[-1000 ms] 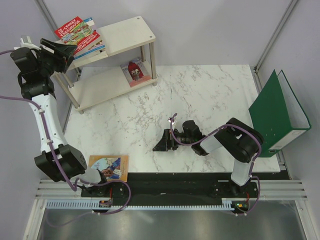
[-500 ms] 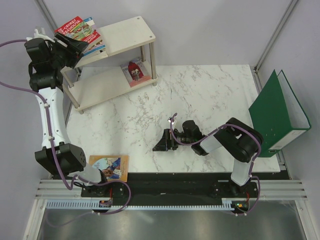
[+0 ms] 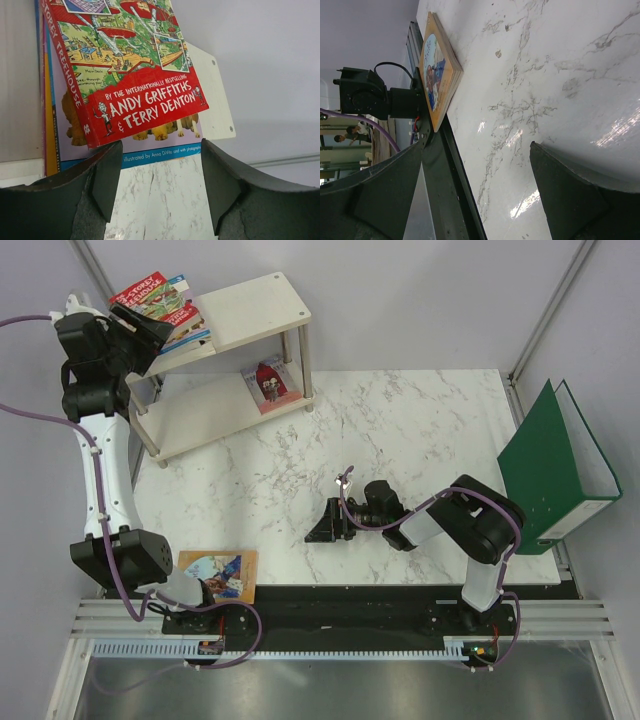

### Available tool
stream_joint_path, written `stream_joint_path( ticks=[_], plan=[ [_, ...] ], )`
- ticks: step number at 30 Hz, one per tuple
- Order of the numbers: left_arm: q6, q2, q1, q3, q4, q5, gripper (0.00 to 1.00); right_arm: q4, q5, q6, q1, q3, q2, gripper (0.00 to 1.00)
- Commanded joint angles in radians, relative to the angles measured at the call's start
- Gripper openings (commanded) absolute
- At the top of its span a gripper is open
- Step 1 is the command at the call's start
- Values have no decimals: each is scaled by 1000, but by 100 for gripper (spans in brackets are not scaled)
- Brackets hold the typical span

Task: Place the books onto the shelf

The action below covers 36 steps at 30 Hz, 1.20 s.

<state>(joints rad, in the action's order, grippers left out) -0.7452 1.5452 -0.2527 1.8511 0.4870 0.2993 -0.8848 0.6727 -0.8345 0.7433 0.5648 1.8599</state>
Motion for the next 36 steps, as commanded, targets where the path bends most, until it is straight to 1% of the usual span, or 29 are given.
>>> stream_joint_path(
  ticks=[1,9,15,18,25,29,31,33,36],
  plan=[
    [50,4,-3,31,35,-95,71,231,-59,40,7,-45,74,98],
    [49,-20,-23,22,24,-134,72,230,-59,40,5,-46,74,98],
    [38,-23,-78,25,18,-132,73,228,-58,38,7,-46,73,98],
    [32,-19,-106,28,13,-120,73,228,-58,38,7,-48,73,98],
    [38,-34,-132,22,-4,-89,73,227,-58,37,7,-48,73,98],
    [17,-45,-137,-7,-53,-32,73,227,-56,37,7,-46,76,98],
    [-6,-37,-137,-13,-71,-11,72,227,-56,35,8,-46,79,98],
    [-26,-20,-135,-23,-79,18,68,225,-55,35,7,-46,78,98],
    [-60,-14,-137,-49,-103,35,65,225,-56,35,8,-49,73,98]
  ],
)
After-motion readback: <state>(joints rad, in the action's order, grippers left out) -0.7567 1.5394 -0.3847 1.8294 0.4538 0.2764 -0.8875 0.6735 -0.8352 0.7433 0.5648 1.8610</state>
